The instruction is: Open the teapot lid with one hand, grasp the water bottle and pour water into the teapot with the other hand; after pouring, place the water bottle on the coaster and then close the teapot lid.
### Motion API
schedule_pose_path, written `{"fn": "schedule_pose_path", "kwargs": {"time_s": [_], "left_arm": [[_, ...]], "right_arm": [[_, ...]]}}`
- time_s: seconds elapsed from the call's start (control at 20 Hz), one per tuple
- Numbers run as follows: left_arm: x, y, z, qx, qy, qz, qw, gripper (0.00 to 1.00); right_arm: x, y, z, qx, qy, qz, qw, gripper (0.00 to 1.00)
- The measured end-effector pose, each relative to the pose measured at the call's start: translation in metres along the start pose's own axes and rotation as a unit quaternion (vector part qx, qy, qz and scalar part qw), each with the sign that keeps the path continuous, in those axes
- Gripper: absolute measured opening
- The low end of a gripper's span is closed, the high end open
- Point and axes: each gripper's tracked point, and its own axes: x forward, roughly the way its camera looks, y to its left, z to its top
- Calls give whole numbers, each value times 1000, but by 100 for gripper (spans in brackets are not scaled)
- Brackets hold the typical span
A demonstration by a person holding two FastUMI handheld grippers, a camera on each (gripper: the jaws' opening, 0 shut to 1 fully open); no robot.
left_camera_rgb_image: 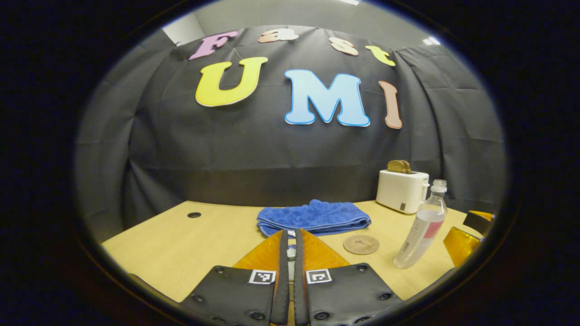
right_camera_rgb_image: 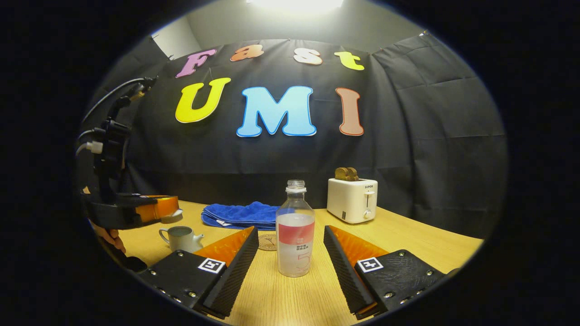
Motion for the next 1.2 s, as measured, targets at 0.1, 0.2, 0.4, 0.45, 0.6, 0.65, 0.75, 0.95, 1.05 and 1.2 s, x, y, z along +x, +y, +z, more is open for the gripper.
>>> {"fn": "schedule_pose_path", "kwargs": {"time_s": [0.1, 0.2, 0.4, 0.45, 0.6, 0.65, 0.75, 0.95, 1.05, 1.2], "left_arm": [[-11, 8, 7, 1, -6, 5, 1000, 11], [-21, 22, 12, 2, -10, 17, 1000, 11], [-37, 51, 9, -4, -6, 42, 999, 11], [-42, 59, 5, -5, -4, 48, 999, 11], [-51, 76, -2, -8, 3, 62, 998, 10], [-51, 80, -6, -9, 6, 66, 998, 11], [-54, 88, -10, -9, 10, 71, 997, 11], [-56, 98, -16, -6, 15, 77, 997, 10], [-57, 102, -18, -6, 16, 79, 997, 10], [-57, 106, -21, -6, 19, 81, 997, 10]], "right_arm": [[6, 0, 3, 7, 1, 5, 1000, 90], [14, -2, 3, 8, 6, 6, 1000, 90], [35, -5, 7, 8, 12, 8, 1000, 90], [41, -6, 6, 9, 16, 8, 1000, 90], [56, -8, 3, 12, 27, 7, 1000, 90], [61, -9, -1, 13, 32, 8, 999, 90], [69, -10, -9, 15, 46, 9, 999, 90], [78, -9, -23, 26, 66, 9, 997, 90], [81, -6, -25, 26, 69, 15, 997, 90], [82, -2, -28, 11, 66, 18, 998, 81]]}}
